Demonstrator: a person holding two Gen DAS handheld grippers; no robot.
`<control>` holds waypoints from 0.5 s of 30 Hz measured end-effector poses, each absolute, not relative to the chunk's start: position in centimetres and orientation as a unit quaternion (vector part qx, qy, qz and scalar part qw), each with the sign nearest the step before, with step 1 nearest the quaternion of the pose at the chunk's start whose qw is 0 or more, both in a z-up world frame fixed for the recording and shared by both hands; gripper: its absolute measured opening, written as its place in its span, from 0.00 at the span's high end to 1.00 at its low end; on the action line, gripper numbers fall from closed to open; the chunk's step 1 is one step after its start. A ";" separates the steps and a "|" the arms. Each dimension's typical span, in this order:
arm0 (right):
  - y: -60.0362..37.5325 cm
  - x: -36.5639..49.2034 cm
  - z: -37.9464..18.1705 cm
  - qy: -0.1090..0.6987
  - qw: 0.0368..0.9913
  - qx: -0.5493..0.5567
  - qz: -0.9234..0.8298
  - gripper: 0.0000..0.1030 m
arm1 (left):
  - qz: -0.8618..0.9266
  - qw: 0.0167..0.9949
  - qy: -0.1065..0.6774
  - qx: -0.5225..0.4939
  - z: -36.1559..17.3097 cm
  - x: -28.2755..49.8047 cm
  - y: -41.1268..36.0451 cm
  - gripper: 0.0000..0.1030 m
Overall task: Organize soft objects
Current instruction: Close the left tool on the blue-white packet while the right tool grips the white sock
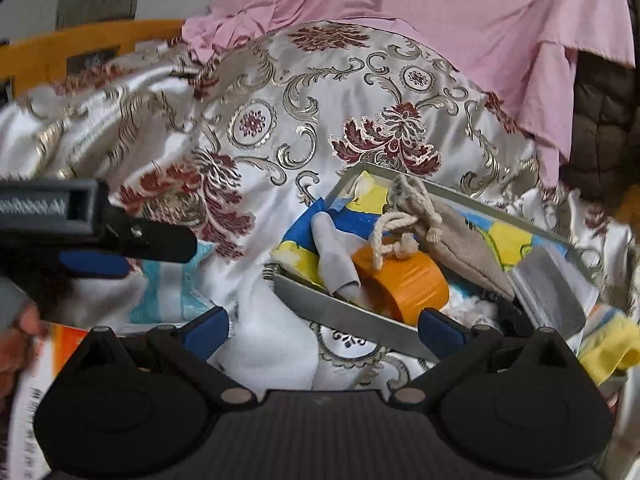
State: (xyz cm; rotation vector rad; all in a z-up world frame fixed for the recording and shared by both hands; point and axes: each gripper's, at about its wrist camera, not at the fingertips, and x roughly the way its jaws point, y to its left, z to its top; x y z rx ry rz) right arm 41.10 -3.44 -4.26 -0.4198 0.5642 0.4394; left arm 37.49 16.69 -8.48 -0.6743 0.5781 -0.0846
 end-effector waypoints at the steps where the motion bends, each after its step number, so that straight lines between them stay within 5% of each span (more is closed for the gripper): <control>1: -3.3 41.3 -4.4 0.279 0.914 -0.204 0.214 0.01 | -0.040 0.902 0.281 -0.325 -8.5 37.5 16.7 0.02; 15: -2.3 42.4 -5.2 0.300 0.909 -0.206 0.201 0.03 | -0.026 0.906 0.302 -0.295 -8.8 37.9 16.1 0.12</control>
